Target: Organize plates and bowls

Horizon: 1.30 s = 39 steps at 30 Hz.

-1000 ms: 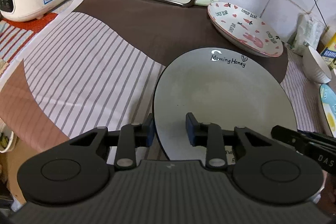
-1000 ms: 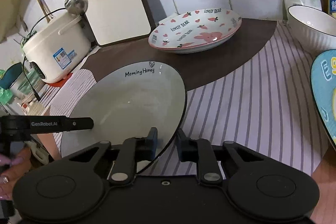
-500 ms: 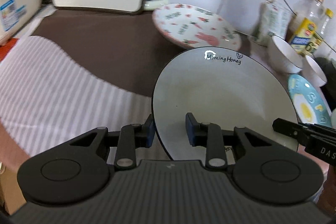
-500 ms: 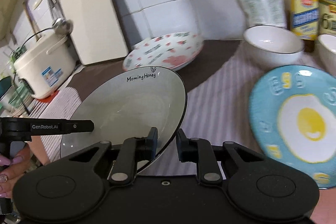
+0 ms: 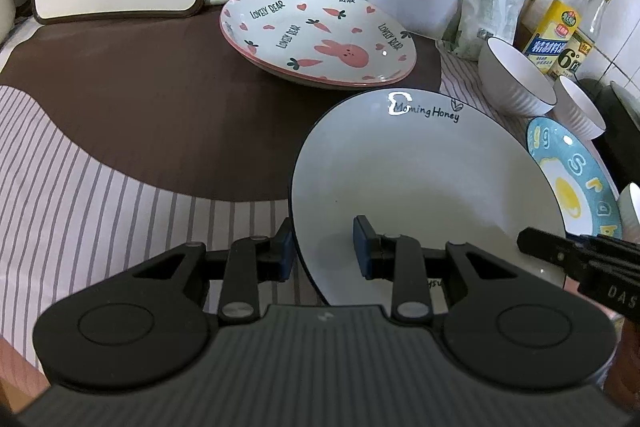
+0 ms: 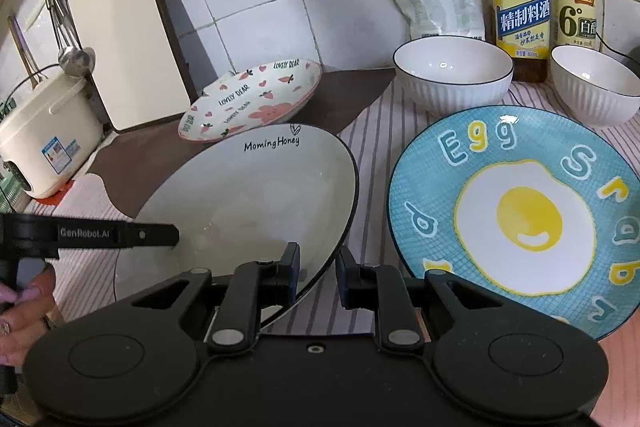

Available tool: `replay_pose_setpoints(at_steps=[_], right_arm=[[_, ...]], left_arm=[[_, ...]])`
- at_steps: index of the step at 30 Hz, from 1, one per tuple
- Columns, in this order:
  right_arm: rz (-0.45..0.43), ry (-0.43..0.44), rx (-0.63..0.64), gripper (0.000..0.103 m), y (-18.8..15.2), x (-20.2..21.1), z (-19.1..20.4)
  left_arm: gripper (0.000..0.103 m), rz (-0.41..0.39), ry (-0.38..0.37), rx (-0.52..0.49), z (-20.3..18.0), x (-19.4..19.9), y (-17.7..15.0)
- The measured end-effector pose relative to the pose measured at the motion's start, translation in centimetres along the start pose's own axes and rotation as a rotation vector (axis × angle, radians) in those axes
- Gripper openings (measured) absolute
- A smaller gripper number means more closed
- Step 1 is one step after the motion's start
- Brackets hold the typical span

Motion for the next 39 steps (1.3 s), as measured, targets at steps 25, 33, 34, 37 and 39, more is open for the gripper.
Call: replay_pose_setpoints(at_steps=[25, 33, 34, 37, 39], right_arm=[[-0.050, -0.041, 0.091, 0.034, 0.6, 4.5, -1.7], [-0.109, -0.138, 0.015, 0.043, -1.4, 9.8, -6.5], [-0.119, -0.148, -0.009, 0.044, -1.8, 10.3, -7.2], [-0.145, -0.166, -0.083, 0.047, -2.6, 11.1, -9.2], [-0.144, -0.192, -0.125, 0.047, -3.1, 11.1, -10.3]], left_arm=[[0.042, -0.010, 0.042, -0.043, -1.8, 2.3, 0.8], [0.043, -0.033, -0.011, -0.150, -6.7, 4.5, 1.8], [0.043, -0.032, -0.020, -0.160, -7.4, 4.5, 1.9], [0.044, -0.028, -0.053, -0.196, -10.3, 4.5, 2.3], [0.046, -0.029, -0.083, -0.215, -12.3, 4.4, 2.7]])
Point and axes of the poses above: each gripper's, at about its wrist camera, not at the fingertips, and x roughly against the way its jaws point, z to its left, y to its top, the point moved 4 cm from there along -x, roughly the way its jaws point, and after that the axes turned 13 degrees about -y, right-handed, at the moved point
